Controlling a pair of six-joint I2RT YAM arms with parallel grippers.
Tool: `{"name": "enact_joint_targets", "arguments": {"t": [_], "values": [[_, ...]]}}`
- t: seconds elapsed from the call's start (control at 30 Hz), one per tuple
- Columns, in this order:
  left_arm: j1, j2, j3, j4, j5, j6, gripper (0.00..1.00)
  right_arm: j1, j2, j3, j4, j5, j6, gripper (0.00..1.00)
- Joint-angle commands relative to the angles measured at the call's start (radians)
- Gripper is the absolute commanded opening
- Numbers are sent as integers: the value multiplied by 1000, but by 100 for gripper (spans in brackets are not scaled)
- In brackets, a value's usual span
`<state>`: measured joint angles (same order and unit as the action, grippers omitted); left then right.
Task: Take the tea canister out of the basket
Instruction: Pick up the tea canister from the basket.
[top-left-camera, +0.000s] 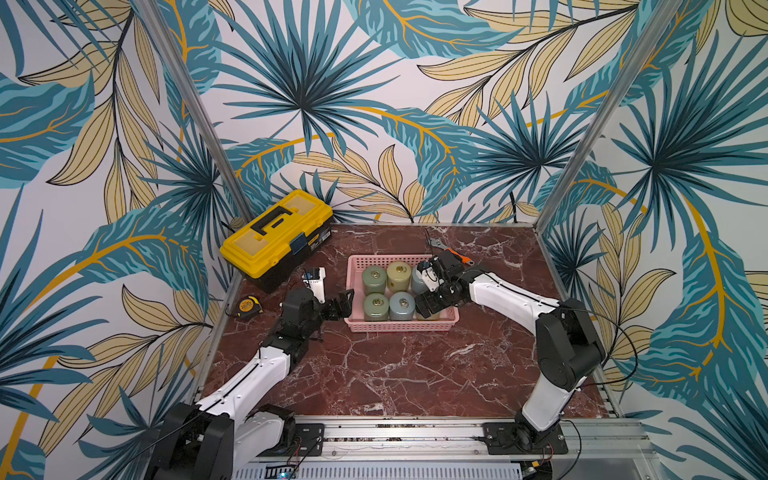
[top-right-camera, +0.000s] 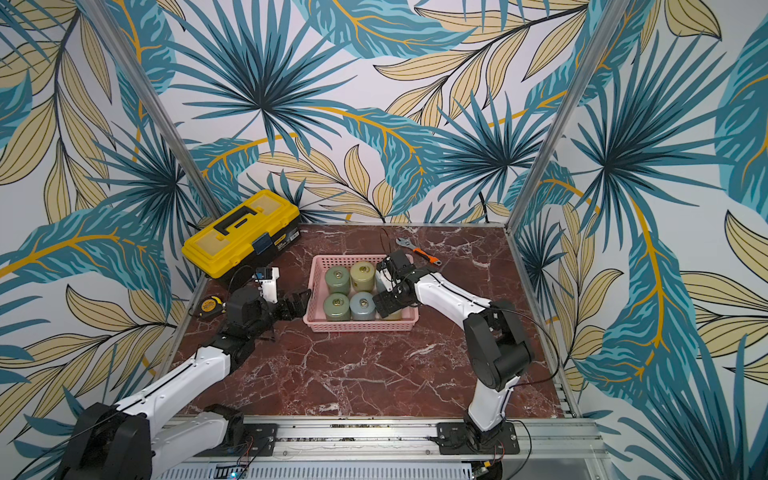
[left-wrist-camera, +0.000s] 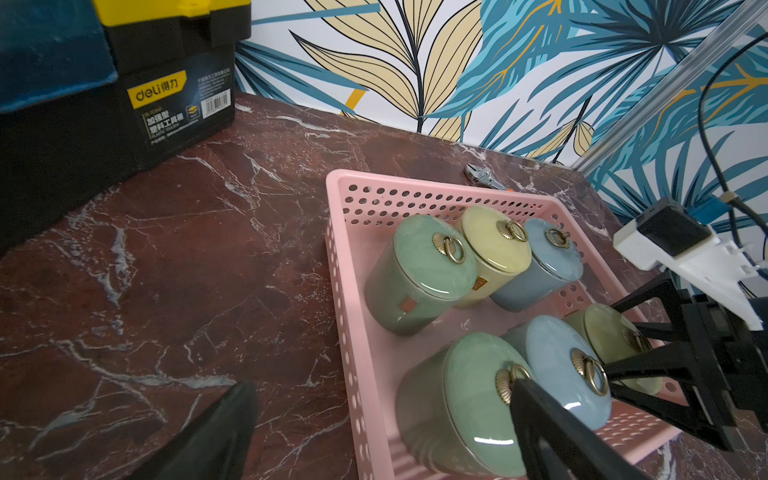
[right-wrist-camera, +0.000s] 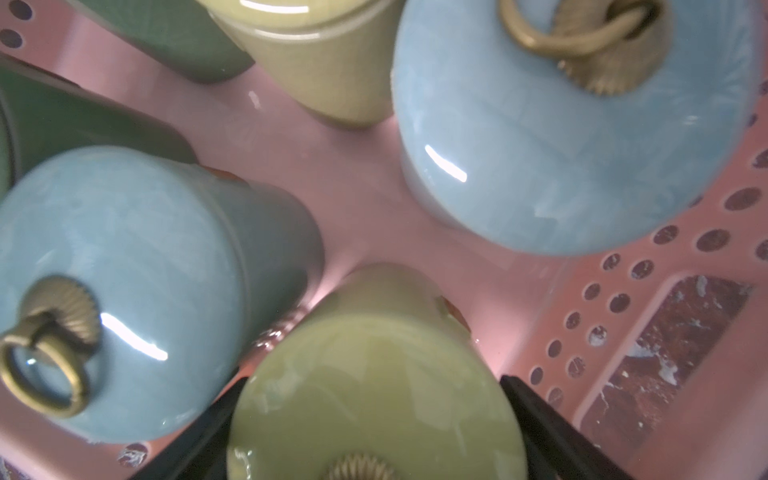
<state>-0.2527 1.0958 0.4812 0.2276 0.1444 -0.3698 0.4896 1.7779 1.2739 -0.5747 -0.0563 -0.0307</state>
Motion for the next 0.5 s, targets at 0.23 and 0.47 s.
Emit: {"name": "enact_joint_targets", "arguments": {"t": [0.23, 0.47], "values": [[2, -10, 7, -4, -16, 14, 100, 5, -5, 17, -22, 15, 12, 57], [2, -8, 7, -4, -15, 10, 100, 10, -47, 35, -36, 37, 31, 49]]}}
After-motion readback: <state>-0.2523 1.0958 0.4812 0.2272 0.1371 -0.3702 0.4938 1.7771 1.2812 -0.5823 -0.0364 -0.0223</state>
